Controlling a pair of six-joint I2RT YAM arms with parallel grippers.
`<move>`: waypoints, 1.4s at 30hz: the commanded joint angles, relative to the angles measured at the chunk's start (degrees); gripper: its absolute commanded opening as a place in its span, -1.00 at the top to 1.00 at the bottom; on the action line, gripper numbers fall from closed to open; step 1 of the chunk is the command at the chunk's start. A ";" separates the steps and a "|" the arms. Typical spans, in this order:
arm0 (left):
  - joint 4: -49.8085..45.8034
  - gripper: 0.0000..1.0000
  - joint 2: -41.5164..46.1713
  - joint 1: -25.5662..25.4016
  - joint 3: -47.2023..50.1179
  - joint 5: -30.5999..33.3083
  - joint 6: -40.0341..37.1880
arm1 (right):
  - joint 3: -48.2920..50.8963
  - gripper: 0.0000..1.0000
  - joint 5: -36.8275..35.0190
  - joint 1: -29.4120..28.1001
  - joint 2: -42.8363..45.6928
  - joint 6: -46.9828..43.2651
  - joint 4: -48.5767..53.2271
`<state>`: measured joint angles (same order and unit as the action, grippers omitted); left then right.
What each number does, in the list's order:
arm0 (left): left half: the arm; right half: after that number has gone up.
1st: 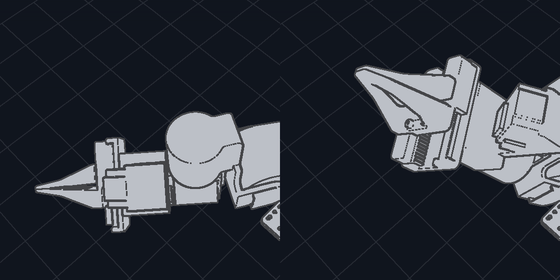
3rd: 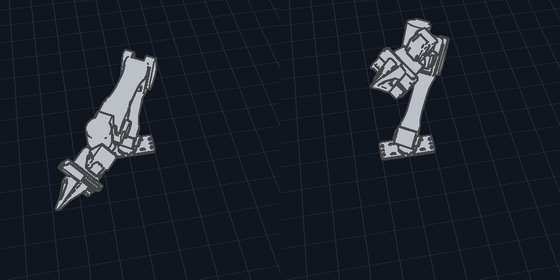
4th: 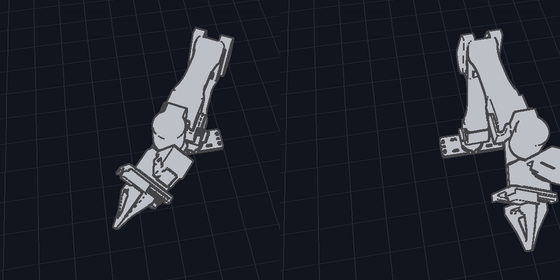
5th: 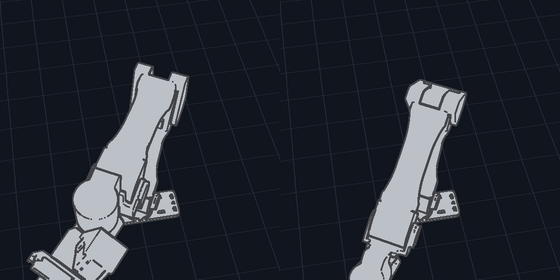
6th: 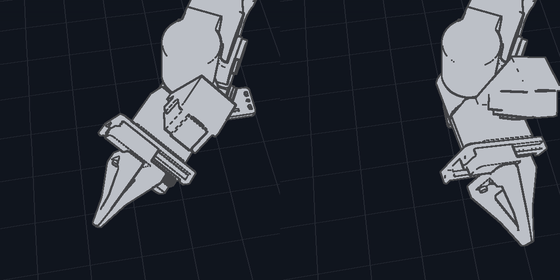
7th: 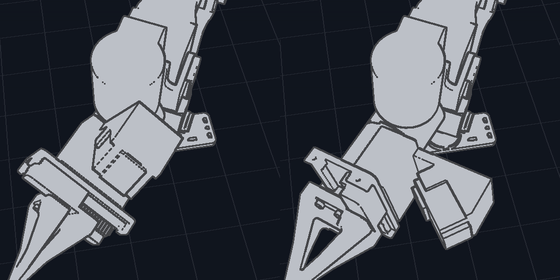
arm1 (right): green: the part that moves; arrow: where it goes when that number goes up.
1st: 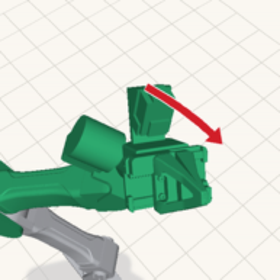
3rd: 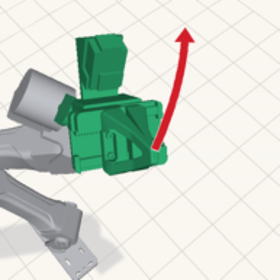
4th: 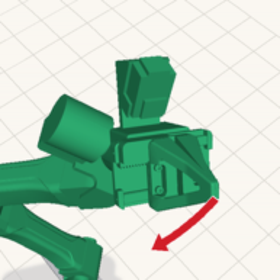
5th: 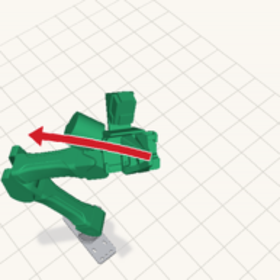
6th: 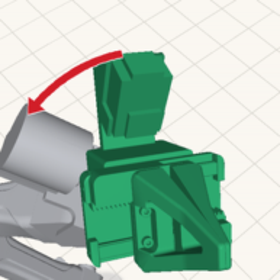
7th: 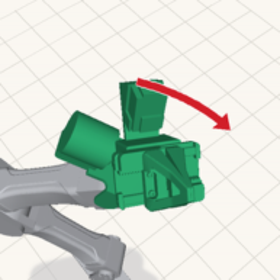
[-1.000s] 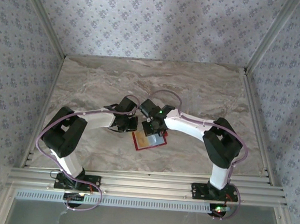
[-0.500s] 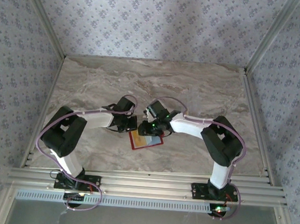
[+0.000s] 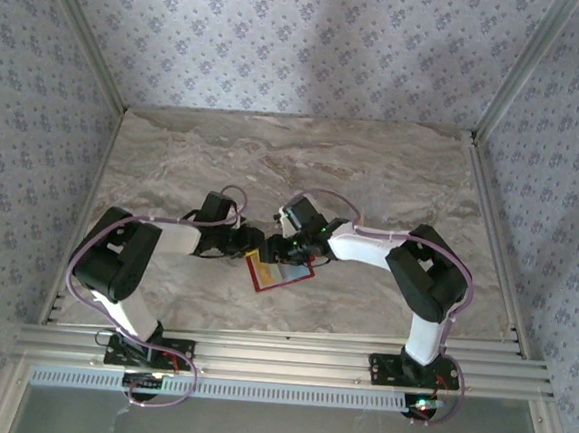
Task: Put the credit cards into the card holder
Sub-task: Flip over the card slot in the card holder, then pick up the credit card from the storage box.
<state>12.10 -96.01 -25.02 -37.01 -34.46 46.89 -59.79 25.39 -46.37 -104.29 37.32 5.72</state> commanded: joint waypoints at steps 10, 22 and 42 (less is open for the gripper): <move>-5.79 -0.05 12.20 7.73 9.76 7.31 3.68 | -3.84 -0.22 0.80 0.11 2.97 -5.79 7.21; -19.25 -0.13 15.49 -3.19 2.42 15.26 -6.79 | -5.80 0.02 -31.23 13.96 17.92 -11.73 33.66; -20.95 -0.09 11.03 -7.82 -0.51 15.29 -7.52 | -12.61 0.25 -42.05 18.10 9.02 -13.89 39.14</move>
<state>-6.68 -84.44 -32.38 -36.71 -19.66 40.07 -70.50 -14.33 -28.82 -94.00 24.38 42.30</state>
